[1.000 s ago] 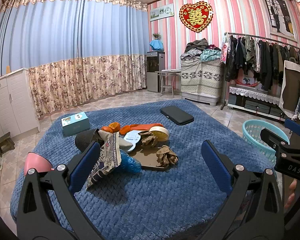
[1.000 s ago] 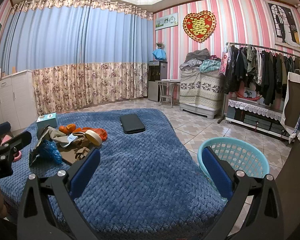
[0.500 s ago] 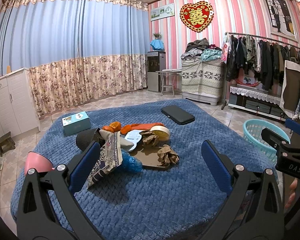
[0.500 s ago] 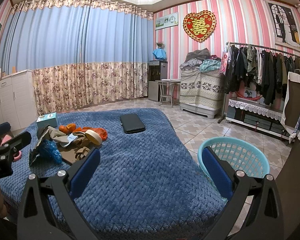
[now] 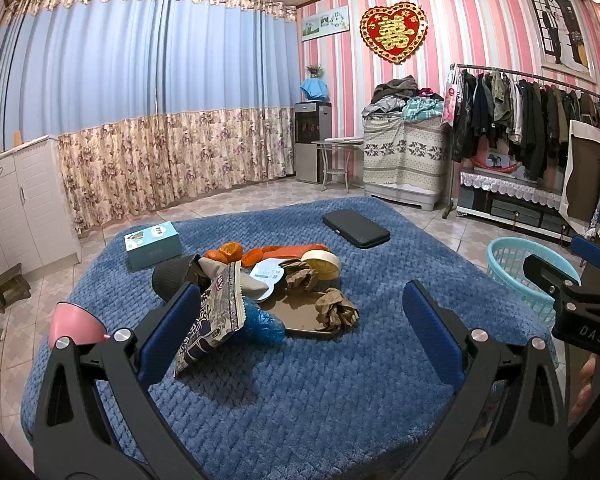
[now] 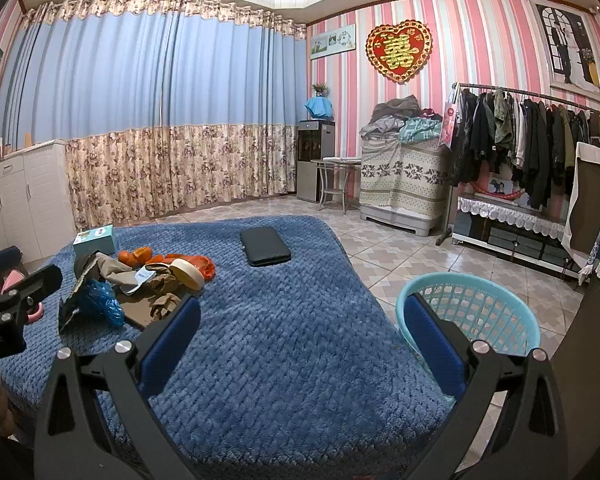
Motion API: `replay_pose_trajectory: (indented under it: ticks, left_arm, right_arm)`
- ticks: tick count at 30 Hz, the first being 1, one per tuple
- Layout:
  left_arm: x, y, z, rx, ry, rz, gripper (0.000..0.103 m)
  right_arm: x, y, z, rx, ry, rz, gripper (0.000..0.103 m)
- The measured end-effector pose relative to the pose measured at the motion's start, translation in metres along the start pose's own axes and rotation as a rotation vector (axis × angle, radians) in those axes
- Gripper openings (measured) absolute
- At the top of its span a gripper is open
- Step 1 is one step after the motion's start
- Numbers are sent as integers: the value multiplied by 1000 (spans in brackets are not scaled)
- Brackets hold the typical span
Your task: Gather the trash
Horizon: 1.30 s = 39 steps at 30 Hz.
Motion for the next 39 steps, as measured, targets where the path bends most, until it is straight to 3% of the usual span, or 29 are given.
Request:
replay_pose_trajectory:
  ticks: [39]
  left_arm:
    - [-5,5,3,-8,-1,10,98]
  right_arm:
    - [0,0,1,2,2,0,99]
Point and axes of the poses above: each gripper's, at about its wrist camera, not at the fingertips, and y roughly the way its jaws point, z to its left, x to its top, the point moved 8 cm from there along y, roughly the way its jaws point, and after that the axes turned 12 degrees about -y, right-handed, at the moved point
